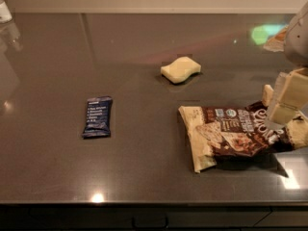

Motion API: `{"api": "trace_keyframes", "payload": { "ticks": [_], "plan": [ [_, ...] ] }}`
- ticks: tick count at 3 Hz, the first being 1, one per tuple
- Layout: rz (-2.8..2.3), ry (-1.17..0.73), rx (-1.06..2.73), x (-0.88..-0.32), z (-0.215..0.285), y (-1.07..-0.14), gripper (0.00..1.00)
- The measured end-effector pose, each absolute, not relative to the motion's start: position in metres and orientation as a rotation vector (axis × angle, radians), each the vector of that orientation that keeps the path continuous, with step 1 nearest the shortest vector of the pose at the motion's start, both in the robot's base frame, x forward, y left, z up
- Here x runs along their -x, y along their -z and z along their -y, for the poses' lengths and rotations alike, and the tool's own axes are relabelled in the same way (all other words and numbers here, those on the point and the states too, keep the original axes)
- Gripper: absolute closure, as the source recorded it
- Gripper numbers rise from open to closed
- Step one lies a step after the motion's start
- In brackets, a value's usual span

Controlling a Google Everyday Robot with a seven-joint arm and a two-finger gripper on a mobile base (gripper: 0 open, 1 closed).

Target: Move sponge near rxbar blueberry

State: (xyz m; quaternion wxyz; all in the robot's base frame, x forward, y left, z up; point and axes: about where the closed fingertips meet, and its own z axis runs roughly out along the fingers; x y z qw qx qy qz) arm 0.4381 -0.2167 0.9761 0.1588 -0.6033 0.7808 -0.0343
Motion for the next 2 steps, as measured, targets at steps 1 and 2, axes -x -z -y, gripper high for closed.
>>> {"api": "trace_keyframes", "payload": {
  "ticks": [1,2],
  "plan": [
    [-2.23,0.099,1.723,-0.439,0.216,-0.977,0.0],
    [-2.205,0.046,1.7,-0.454,0.209,-0.975,0.0]
  ]
}}
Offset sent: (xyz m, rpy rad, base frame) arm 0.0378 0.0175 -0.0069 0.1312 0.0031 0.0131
